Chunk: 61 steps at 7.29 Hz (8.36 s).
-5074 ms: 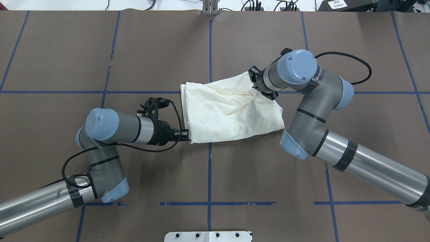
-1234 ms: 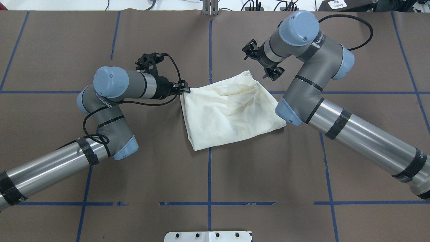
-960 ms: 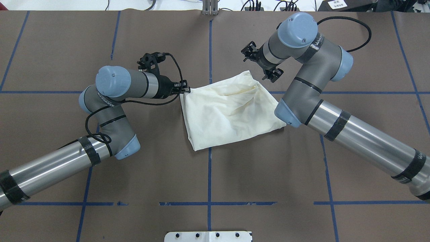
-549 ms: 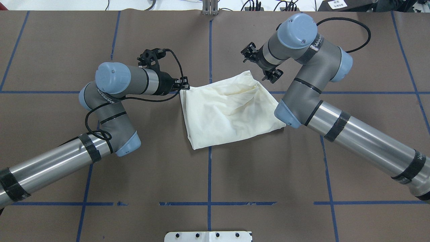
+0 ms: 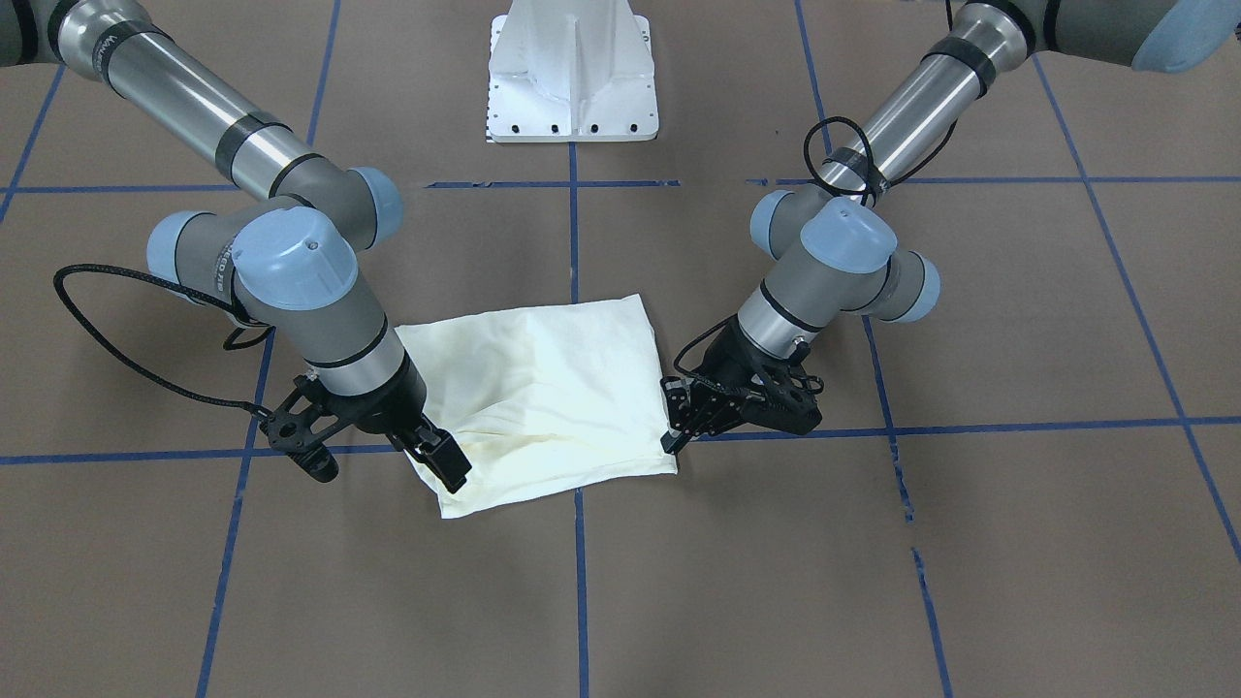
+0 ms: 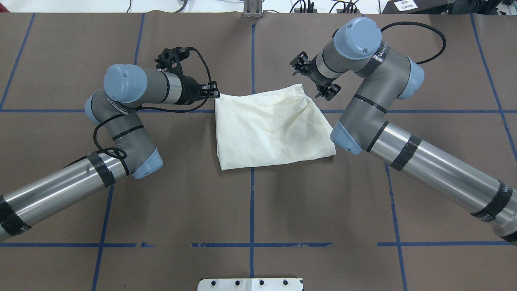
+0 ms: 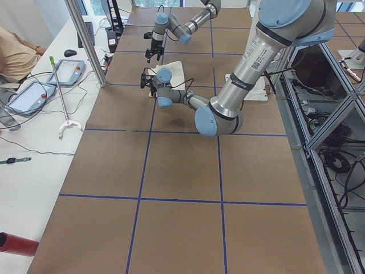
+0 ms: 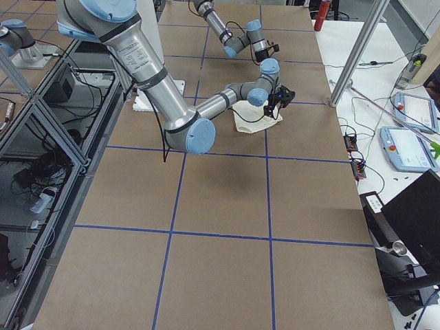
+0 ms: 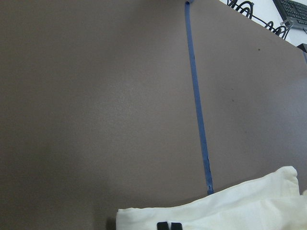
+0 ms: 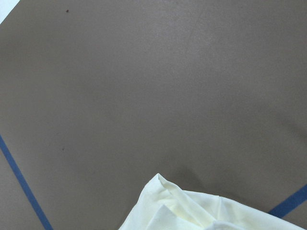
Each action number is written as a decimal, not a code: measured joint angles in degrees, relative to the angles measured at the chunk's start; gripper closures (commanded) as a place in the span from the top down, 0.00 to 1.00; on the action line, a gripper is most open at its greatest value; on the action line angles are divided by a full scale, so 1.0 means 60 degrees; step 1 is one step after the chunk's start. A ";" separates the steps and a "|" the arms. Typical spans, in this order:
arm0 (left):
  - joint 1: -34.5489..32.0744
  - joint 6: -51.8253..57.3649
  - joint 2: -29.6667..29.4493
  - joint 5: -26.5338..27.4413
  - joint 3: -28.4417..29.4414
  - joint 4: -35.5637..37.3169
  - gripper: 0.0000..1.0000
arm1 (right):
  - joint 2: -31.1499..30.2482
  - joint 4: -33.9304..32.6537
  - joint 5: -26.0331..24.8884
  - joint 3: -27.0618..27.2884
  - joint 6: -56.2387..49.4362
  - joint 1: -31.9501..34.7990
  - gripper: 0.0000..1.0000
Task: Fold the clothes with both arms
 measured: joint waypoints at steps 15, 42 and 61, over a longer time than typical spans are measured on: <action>-0.0152 -0.0054 0.0421 0.0020 -0.0203 -0.0097 0.43 | 0.0922 0.0408 -0.2157 -0.1359 -0.0625 -0.1425 0.00; -0.0144 -0.0043 0.0796 0.0086 -0.0474 -0.0025 0.43 | 0.0769 0.0117 -0.1925 -0.4027 -0.5990 0.2312 0.47; -0.0106 -0.0101 0.0936 0.0234 -0.0692 -0.0012 0.44 | 0.1515 0.0642 -0.2010 -0.5651 -0.6809 0.2967 1.00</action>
